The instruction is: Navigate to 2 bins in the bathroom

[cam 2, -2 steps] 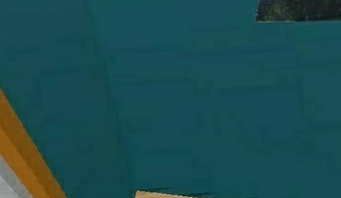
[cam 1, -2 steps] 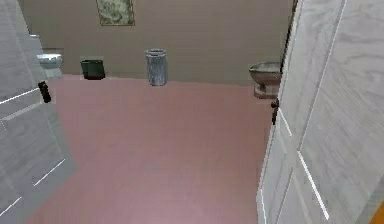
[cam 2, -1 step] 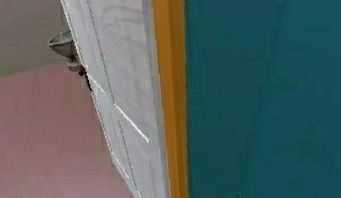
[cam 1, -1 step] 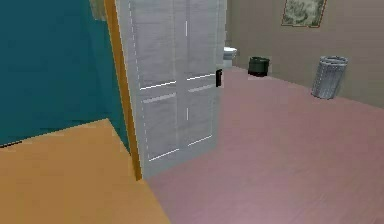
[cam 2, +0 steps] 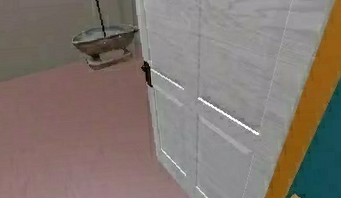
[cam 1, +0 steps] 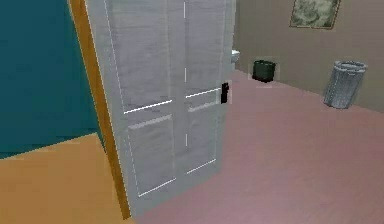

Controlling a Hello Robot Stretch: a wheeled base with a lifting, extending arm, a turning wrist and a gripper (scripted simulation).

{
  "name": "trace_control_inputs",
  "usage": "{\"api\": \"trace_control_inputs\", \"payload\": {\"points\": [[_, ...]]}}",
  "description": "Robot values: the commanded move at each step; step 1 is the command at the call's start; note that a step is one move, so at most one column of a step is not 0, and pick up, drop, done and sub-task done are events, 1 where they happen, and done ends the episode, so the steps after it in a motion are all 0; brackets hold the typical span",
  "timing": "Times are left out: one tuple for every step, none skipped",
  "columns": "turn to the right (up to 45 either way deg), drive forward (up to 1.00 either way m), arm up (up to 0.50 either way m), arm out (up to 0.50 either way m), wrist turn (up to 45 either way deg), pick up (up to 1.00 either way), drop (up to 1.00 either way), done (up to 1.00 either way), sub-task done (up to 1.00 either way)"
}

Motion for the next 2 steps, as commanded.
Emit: {"api": "trace_control_inputs", "payload": {"points": [[45.0,0.0,0.0,0.0,0.0,0.0,0.0,0.0,0.0],[3.0,0.0,0.0,0.0,0.0,0.0,0.0,0.0,0.0]]}}
